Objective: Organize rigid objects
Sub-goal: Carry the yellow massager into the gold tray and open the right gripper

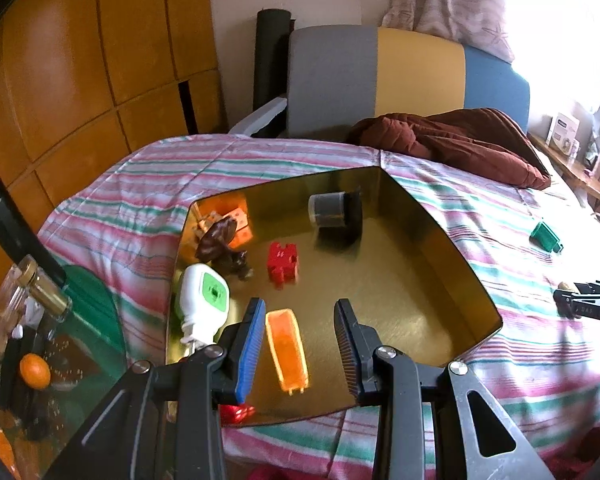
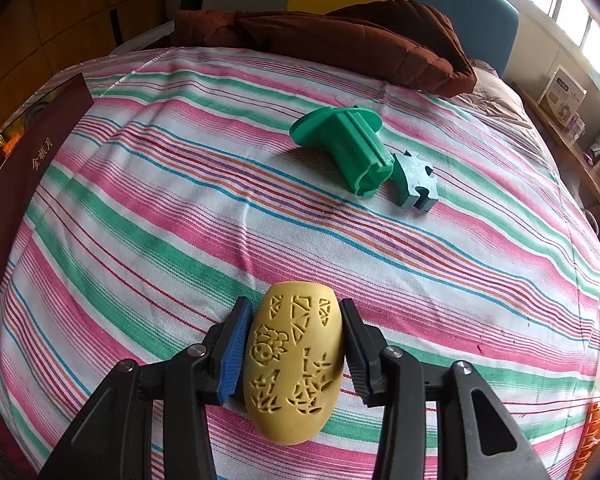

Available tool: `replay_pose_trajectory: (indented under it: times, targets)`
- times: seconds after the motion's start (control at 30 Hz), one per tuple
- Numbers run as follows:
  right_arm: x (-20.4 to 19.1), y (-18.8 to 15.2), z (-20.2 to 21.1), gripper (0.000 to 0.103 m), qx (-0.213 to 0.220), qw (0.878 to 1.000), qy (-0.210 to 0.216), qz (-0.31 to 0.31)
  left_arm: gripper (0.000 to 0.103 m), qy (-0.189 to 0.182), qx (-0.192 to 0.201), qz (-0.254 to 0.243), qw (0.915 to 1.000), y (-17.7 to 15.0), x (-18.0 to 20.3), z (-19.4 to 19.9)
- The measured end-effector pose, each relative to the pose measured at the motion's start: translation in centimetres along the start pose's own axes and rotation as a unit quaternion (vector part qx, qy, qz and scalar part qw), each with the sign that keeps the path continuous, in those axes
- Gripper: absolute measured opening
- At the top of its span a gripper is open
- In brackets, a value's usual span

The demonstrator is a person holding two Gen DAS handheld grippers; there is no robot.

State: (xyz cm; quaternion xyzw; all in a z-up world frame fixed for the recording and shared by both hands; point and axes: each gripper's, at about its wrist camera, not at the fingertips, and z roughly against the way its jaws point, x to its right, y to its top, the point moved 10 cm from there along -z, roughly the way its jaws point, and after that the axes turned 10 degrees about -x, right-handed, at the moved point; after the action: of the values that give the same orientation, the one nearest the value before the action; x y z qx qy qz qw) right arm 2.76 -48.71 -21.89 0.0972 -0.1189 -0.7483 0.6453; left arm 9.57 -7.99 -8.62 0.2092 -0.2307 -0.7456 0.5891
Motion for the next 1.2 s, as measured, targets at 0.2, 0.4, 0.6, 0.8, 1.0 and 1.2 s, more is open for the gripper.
replay_pose_trajectory:
  times: [0.2,0.4,0.6,0.8,1.0,1.2]
  targets:
    - [0.2,0.2,-0.2,0.044,-0.019,1.0,-0.004,-0.022,0.036,0.003,-0.01,0.017,0.9998,-1.3,-1.9,-0.2]
    - [0.3,0.2,-0.1,0.044,-0.044,0.997,-0.017,-0.067,0.036,0.003,-0.011,0.031,0.9994,-2.0,-3.1,-0.2]
    - [-0.8,0.5,0.7,0.044,-0.042,0.994,0.012,-0.103,0.036,0.003,-0.008,0.041,0.9991,-2.1,-4.2,-0.2]
    - [-4.4,2.6,4.0,0.044,-0.001,0.995,0.042,-0.093,0.036,0.001,-0.011,0.051,0.9987,-2.5,-4.9,-0.5]
    - [-11.0,5.5,8.3,0.044,0.044,0.994,0.088,-0.04,0.036,-0.001,-0.013,0.059,0.9982,-2.7,-5.4,-0.8]
    - [-19.2,7.4,10.7,0.044,0.053,0.987,0.154,0.01,0.036,0.0,-0.006,0.071,0.9974,-2.5,-6.2,-0.5]
